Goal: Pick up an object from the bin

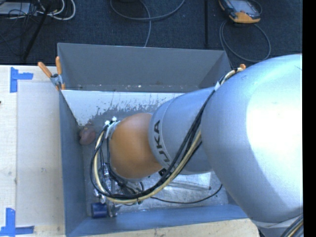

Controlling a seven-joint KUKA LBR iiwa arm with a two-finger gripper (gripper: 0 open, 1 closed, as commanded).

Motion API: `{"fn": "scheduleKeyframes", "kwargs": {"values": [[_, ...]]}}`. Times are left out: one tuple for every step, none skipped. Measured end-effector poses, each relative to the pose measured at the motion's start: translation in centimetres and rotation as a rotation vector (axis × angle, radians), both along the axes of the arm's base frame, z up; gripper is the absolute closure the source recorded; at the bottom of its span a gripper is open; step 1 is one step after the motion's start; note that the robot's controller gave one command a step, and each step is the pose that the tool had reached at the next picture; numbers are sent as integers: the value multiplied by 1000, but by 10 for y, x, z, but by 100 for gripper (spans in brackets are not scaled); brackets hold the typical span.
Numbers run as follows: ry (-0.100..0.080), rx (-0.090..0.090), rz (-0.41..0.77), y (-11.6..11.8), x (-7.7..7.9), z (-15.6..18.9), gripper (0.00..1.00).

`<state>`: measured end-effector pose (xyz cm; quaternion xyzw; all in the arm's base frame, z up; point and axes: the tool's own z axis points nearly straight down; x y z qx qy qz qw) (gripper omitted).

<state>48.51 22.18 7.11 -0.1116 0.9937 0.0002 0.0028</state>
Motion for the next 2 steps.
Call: {"fn": "scheduleKeyframes", "kwargs": {"values": [[-3,4,-6,0,1,1,100],[-3,1,177,-1,12,187,100]]}}
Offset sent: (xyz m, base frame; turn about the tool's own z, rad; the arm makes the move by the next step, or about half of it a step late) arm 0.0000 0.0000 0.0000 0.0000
